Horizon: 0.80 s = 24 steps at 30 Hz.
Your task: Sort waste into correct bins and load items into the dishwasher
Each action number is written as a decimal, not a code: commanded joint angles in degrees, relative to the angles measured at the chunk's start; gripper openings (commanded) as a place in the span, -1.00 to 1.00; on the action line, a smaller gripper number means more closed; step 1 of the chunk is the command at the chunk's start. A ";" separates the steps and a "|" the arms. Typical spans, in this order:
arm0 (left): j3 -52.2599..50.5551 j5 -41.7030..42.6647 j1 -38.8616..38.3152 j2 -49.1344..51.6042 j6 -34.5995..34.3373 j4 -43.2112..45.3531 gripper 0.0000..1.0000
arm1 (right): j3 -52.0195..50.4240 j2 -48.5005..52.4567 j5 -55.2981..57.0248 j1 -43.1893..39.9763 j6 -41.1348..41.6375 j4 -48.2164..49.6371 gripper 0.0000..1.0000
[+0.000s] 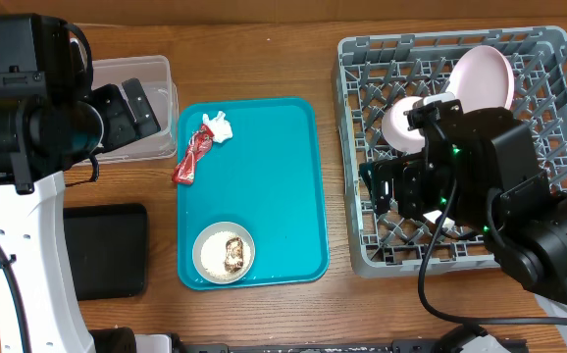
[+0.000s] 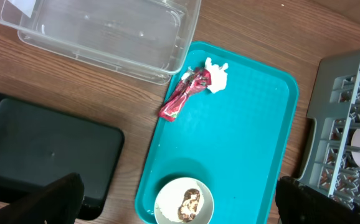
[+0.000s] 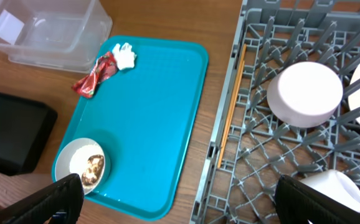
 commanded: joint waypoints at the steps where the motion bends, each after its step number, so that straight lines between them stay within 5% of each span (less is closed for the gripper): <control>1: 0.11 -0.74 0.11 0.02 -0.39 0.17 1.00 | -0.57 -1.90 3.89 -0.07 -1.09 5.44 1.00; 6: 0.11 -0.74 0.11 0.02 -0.39 0.17 1.00 | -8.09 -5.31 4.04 -0.70 -9.29 23.47 1.00; 14: 0.11 -0.72 0.11 0.02 -0.39 0.17 1.00 | -32.79 -13.55 4.02 -3.80 -9.57 53.11 1.00; 24: 0.11 -0.72 0.11 0.02 -0.39 0.17 1.00 | -60.72 -29.00 2.91 -3.82 -7.06 64.67 1.00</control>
